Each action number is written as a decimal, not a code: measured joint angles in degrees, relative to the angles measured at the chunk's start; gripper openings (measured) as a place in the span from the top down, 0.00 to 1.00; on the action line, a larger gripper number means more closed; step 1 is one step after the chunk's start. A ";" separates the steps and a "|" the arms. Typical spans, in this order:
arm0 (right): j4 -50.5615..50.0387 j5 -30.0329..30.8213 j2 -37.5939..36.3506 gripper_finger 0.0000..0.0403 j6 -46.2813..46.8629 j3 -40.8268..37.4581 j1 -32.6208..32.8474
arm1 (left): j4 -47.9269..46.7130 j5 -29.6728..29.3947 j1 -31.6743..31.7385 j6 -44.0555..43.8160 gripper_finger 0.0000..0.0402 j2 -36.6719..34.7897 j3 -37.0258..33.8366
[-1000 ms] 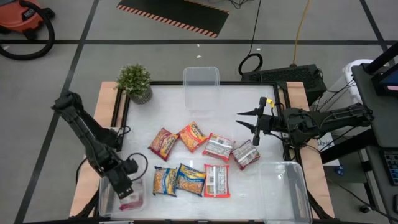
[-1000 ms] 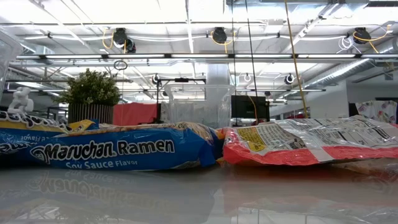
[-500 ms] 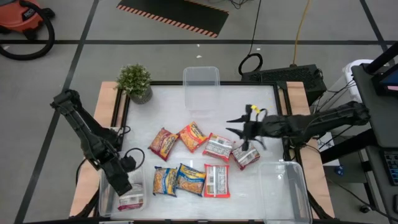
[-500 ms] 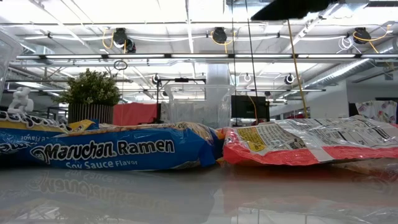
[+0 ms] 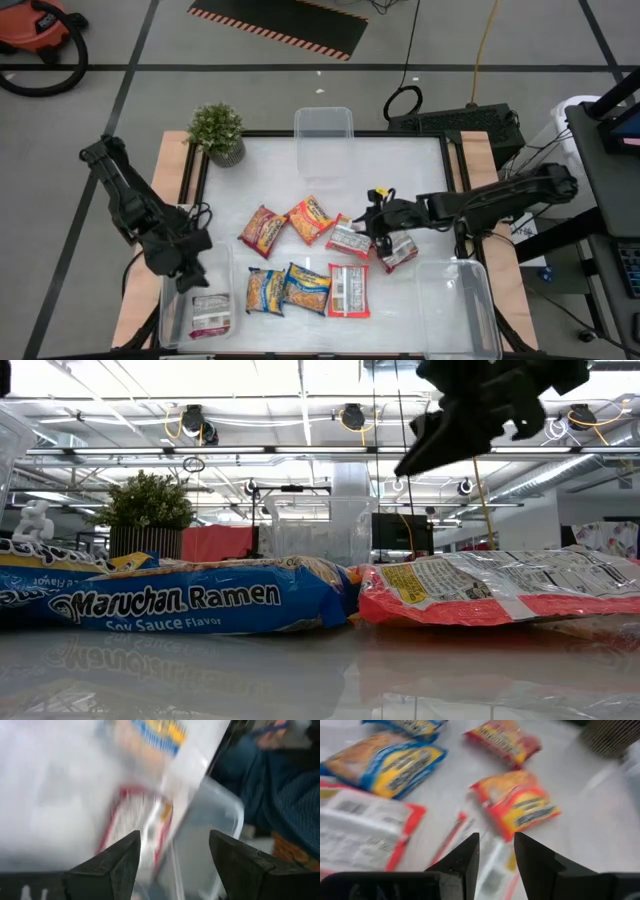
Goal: Sort Maruchan noodles
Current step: Put the top right orange noodle pack into the top transparent bin
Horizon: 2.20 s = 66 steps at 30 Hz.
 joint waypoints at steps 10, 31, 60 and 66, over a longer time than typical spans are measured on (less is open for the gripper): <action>-14.26 0.20 0.83 0.71 8.03 0.05 0.24 | 8.61 -24.53 8.51 28.69 0.40 0.09 0.00; -9.90 -1.41 1.59 0.51 5.83 -8.93 -5.13 | 27.60 -43.68 25.02 63.80 0.40 12.46 0.02; 12.01 -5.64 4.64 0.98 -0.51 -17.07 -7.34 | 29.80 -43.25 28.20 65.21 0.40 16.97 0.02; 15.14 -1.29 1.33 1.00 -2.26 -17.07 -7.32 | 29.88 -42.82 28.21 63.01 0.40 17.23 0.02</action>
